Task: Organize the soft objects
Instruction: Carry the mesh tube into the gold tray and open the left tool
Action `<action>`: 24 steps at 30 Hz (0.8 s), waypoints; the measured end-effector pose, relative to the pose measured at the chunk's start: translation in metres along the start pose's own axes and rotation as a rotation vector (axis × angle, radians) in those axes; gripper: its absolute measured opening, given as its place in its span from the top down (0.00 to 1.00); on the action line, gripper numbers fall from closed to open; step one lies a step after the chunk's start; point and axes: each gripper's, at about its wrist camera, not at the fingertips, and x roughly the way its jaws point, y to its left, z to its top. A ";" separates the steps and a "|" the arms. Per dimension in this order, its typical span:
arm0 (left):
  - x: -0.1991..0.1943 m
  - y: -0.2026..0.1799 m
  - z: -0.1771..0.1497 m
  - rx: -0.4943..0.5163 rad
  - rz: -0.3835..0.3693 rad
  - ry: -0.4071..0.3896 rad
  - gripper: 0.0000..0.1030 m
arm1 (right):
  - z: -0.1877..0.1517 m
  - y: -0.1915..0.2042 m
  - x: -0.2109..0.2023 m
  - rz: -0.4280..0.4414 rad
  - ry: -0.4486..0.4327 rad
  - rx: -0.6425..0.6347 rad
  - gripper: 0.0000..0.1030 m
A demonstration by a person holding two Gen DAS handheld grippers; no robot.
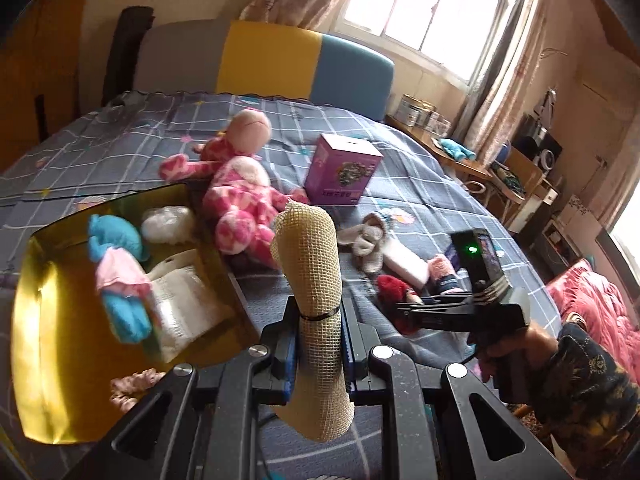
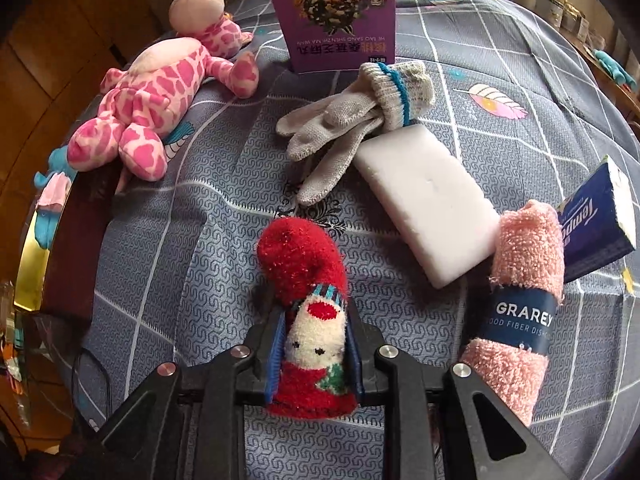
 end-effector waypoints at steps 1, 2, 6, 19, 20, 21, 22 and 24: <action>-0.002 0.003 -0.001 -0.003 0.013 -0.002 0.82 | -0.001 0.000 -0.001 0.007 -0.008 0.000 0.76; -0.004 0.006 -0.001 -0.007 0.031 -0.006 0.82 | -0.002 -0.001 -0.001 0.017 -0.013 0.009 0.76; -0.011 0.021 -0.003 -0.028 0.079 -0.016 0.82 | -0.005 -0.005 -0.003 0.039 -0.031 0.019 0.75; -0.041 0.157 -0.006 -0.284 0.238 -0.033 0.82 | -0.010 -0.006 -0.008 0.002 -0.054 -0.034 0.73; -0.038 0.170 -0.004 -0.306 0.253 -0.025 0.82 | -0.011 -0.005 -0.008 -0.002 -0.056 -0.039 0.73; -0.035 0.180 -0.003 -0.324 0.254 -0.014 0.82 | -0.011 -0.005 -0.009 -0.006 -0.057 -0.044 0.73; -0.032 0.190 -0.001 -0.345 0.255 -0.011 0.82 | -0.011 -0.005 -0.009 -0.009 -0.059 -0.047 0.73; -0.023 0.203 0.004 -0.360 0.269 0.004 0.82 | -0.011 -0.004 -0.008 -0.011 -0.060 -0.049 0.73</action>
